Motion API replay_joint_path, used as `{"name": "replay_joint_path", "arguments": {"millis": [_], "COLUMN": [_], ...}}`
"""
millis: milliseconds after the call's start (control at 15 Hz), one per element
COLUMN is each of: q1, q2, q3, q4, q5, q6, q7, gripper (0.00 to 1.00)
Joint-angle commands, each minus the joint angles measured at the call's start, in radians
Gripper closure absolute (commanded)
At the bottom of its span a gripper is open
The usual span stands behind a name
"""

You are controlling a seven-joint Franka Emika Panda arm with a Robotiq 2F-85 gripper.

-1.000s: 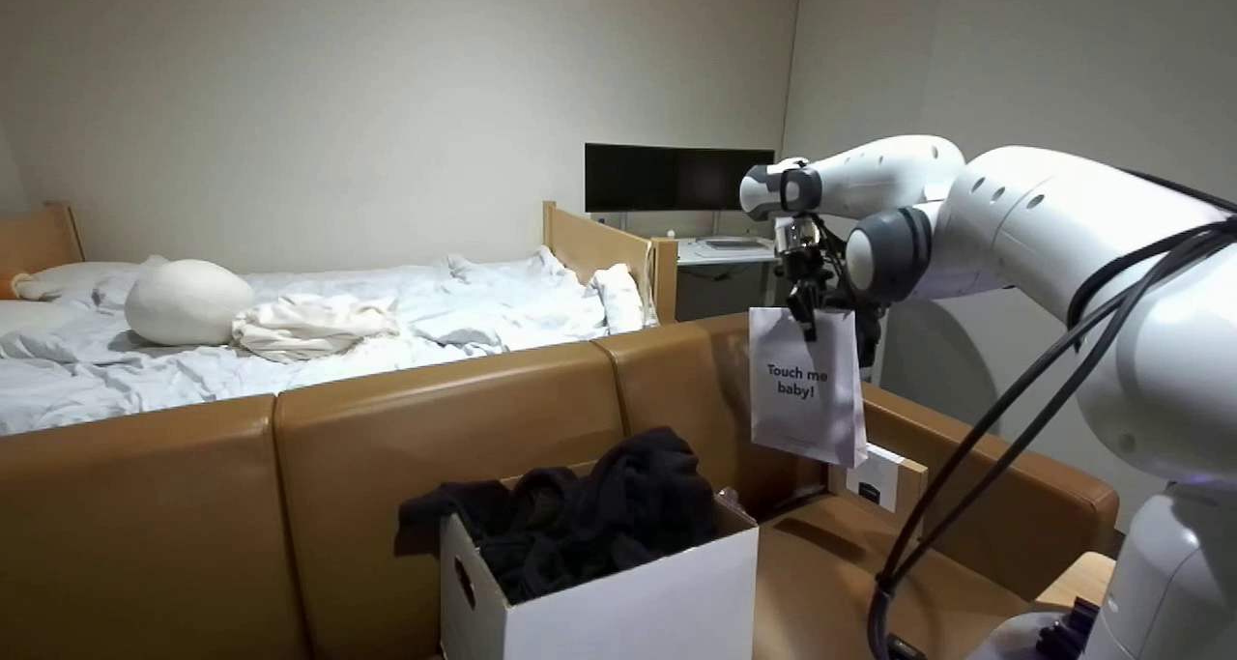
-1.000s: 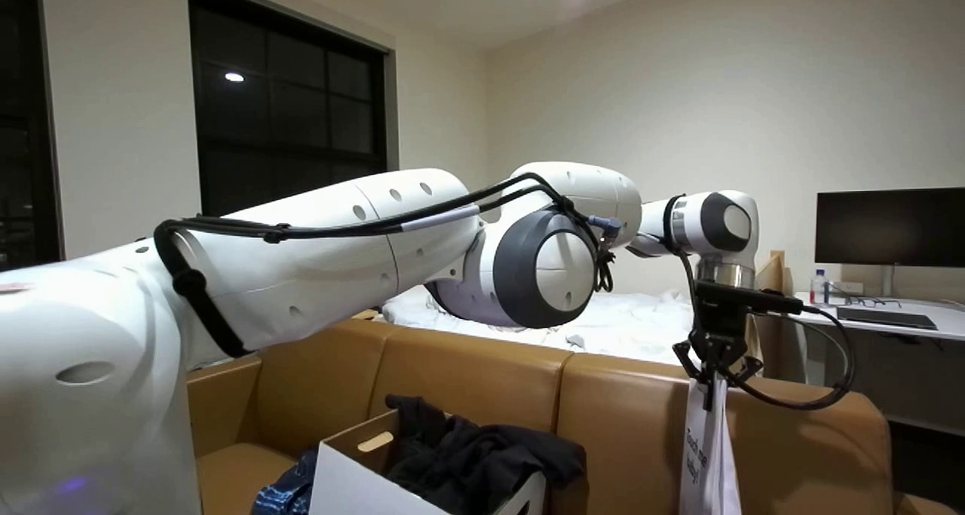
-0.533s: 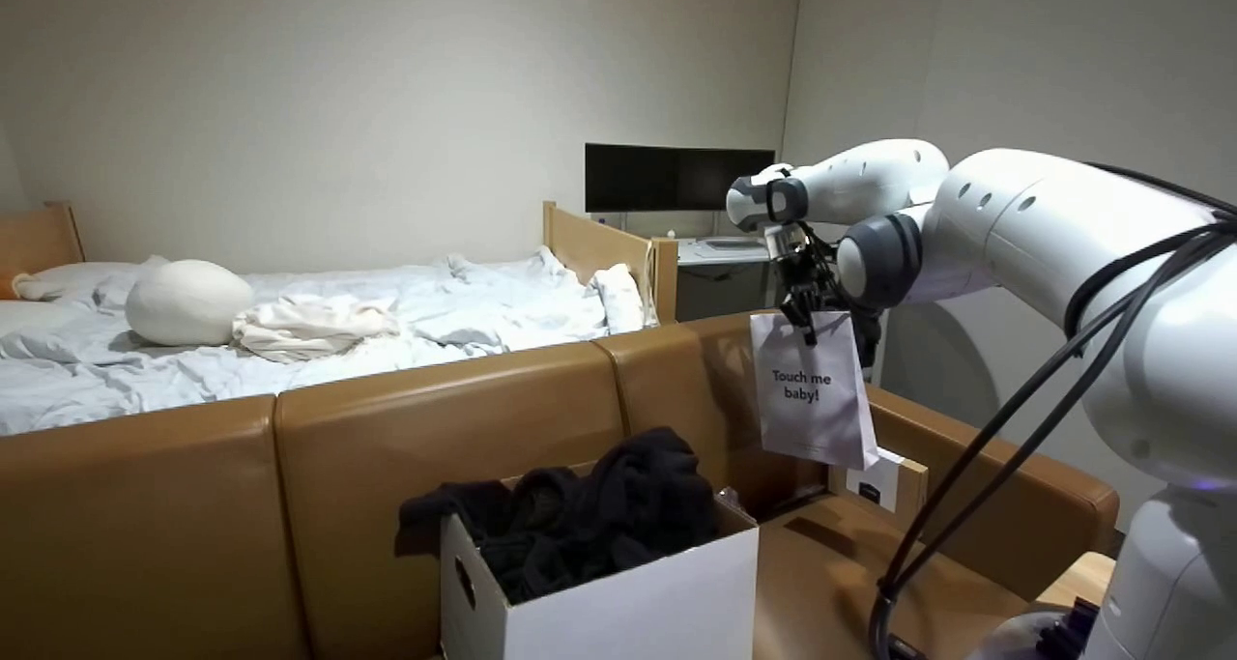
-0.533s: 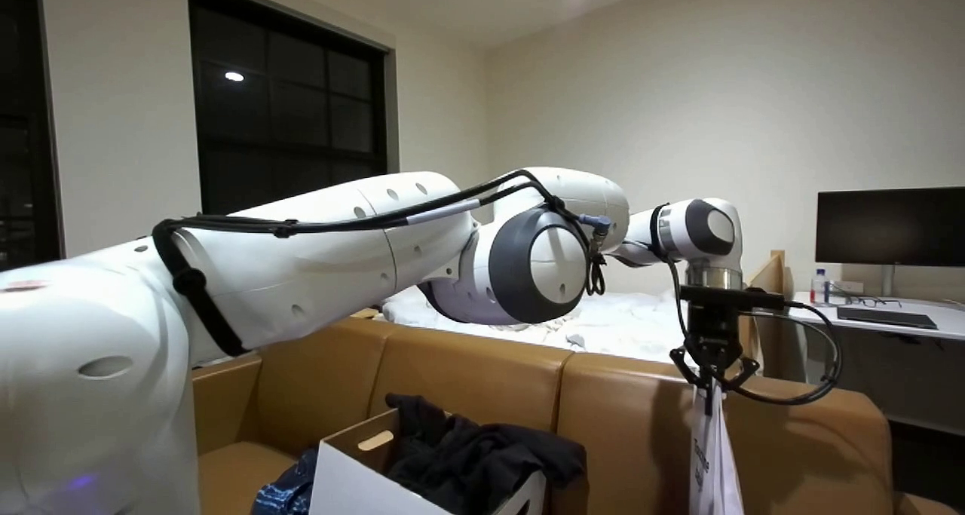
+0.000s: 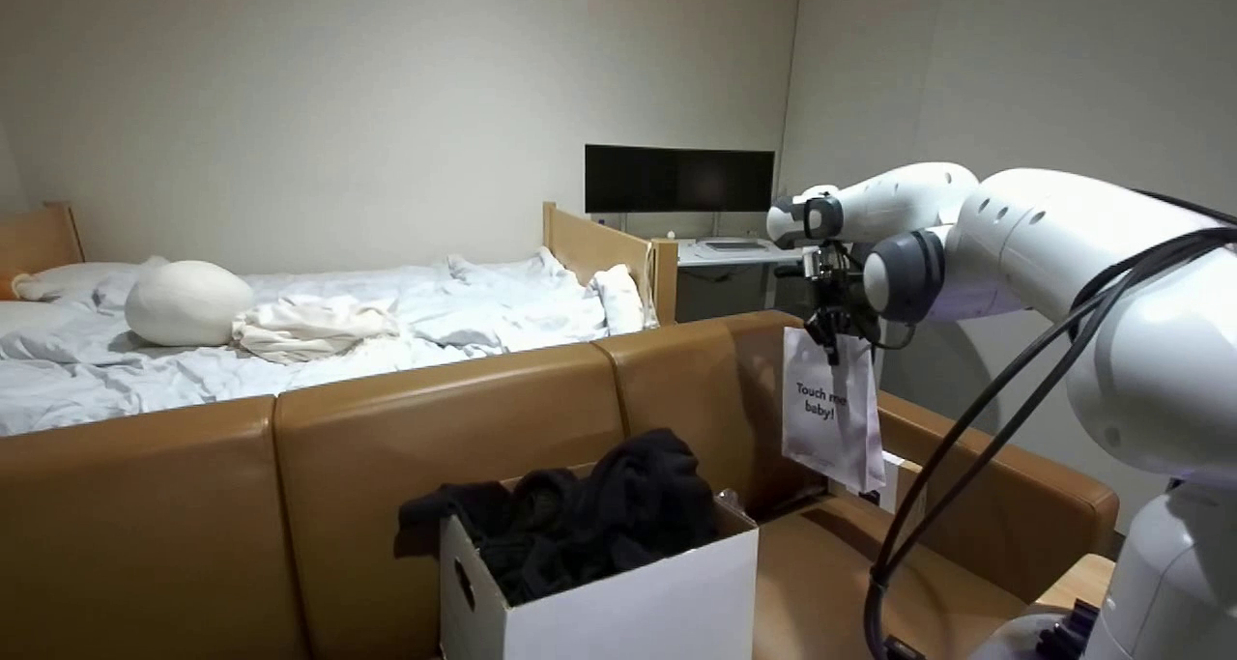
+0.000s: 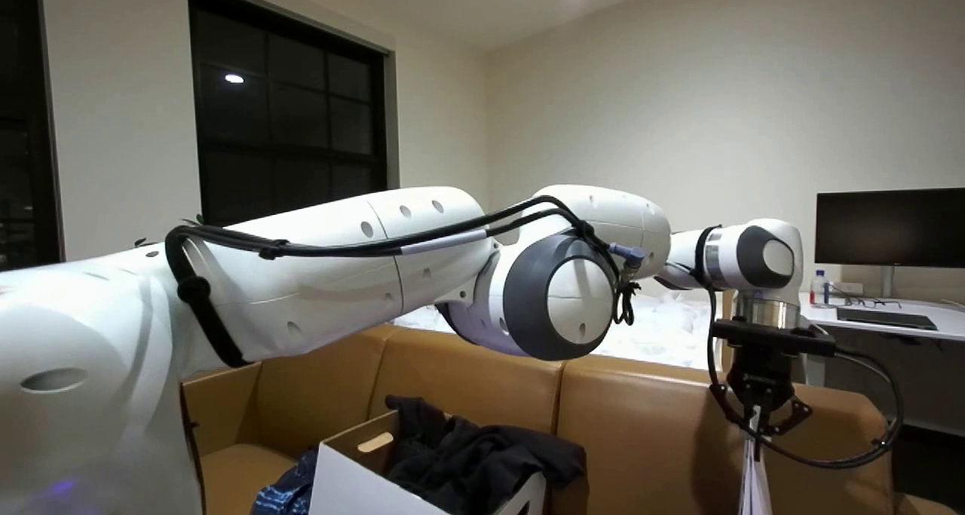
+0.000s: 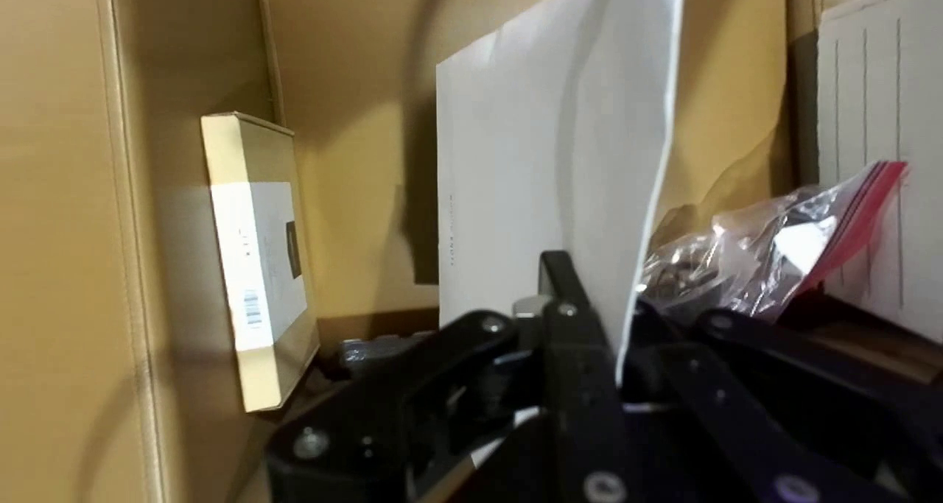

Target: Put the white bag on the chair

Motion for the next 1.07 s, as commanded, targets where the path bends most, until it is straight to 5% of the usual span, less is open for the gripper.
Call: {"name": "replay_joint_path", "arguments": {"millis": [0,133,200,267,333,400,467,533,600,667,733,933,1000], "q1": [-0.035,-0.045,-0.066,-0.055,-0.061,-0.083,-0.078,-0.088,-0.111,-0.120,-0.116,-0.152,-0.150], "q2": [-0.014,-0.012,0.055,-0.009,-0.006,0.063,-0.001,0.003,0.074,0.079,0.017,0.098,0.029], "q3": [0.007,0.001,0.029,0.004,0.010,0.038,0.024,0.034,0.061,0.071,0.063,0.107,0.103], "q4": [-0.040,-0.050,0.070,-0.056,-0.058,0.065,-0.063,-0.066,0.058,0.059,-0.064,0.072,-0.055], "q5": [0.037,0.033,0.009,0.028,0.030,0.012,0.041,0.050,0.038,0.044,0.063,0.075,0.091], "q6": [0.094,0.117,0.063,0.116,0.113,0.050,0.099,0.093,0.032,0.025,0.077,0.011,0.068], "q7": [0.110,0.149,0.168,0.171,0.171,0.175,0.166,0.159,0.168,0.168,0.165,0.175,0.168], "gripper": [0.98,0.98,0.98,0.98,0.98,0.98,0.98,0.98,0.99,0.99,0.99,0.66,0.61]}}
